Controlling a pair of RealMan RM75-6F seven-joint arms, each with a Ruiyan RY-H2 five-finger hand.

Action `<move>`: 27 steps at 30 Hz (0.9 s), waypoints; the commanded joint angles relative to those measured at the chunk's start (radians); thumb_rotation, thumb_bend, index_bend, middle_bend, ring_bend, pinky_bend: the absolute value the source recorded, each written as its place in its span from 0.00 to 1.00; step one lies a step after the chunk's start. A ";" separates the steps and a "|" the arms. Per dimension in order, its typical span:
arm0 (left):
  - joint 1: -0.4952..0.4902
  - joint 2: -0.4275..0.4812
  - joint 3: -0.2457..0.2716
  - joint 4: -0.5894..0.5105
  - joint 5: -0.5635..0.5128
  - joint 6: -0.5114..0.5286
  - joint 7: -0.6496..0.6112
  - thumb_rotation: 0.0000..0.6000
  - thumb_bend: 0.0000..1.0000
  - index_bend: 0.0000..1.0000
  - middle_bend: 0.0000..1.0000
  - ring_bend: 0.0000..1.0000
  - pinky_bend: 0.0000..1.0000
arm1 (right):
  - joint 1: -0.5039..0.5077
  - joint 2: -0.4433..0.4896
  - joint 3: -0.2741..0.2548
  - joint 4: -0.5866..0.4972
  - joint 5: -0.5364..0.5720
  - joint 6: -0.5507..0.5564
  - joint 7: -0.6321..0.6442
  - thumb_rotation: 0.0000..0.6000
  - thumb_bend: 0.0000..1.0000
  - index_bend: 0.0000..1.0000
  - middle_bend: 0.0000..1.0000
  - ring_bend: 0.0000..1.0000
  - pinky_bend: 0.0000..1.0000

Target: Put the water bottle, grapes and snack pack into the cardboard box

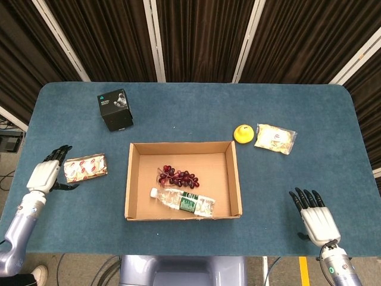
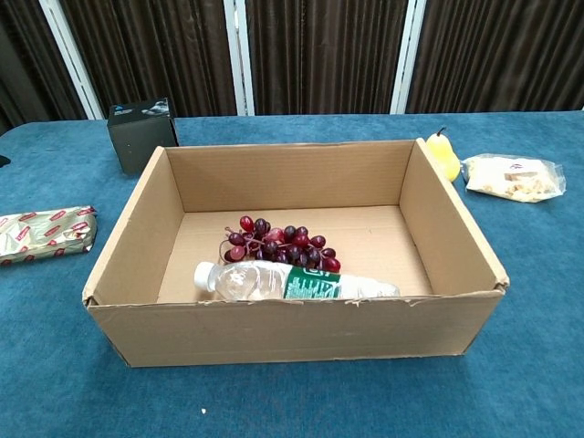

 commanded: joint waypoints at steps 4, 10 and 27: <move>-0.048 -0.057 -0.026 0.083 -0.062 -0.099 0.027 1.00 0.04 0.00 0.00 0.00 0.12 | -0.004 0.013 -0.004 -0.004 -0.004 0.006 0.018 1.00 0.00 0.00 0.00 0.00 0.00; -0.071 -0.093 -0.022 0.130 -0.073 -0.158 0.047 1.00 0.04 0.04 0.00 0.00 0.12 | -0.010 0.018 -0.004 -0.001 -0.004 0.016 0.031 1.00 0.00 0.00 0.00 0.00 0.00; -0.046 -0.191 -0.077 0.141 -0.063 0.040 0.119 1.00 0.55 0.78 0.57 0.54 0.54 | -0.007 0.029 -0.013 -0.003 -0.021 0.010 0.059 1.00 0.00 0.00 0.00 0.00 0.00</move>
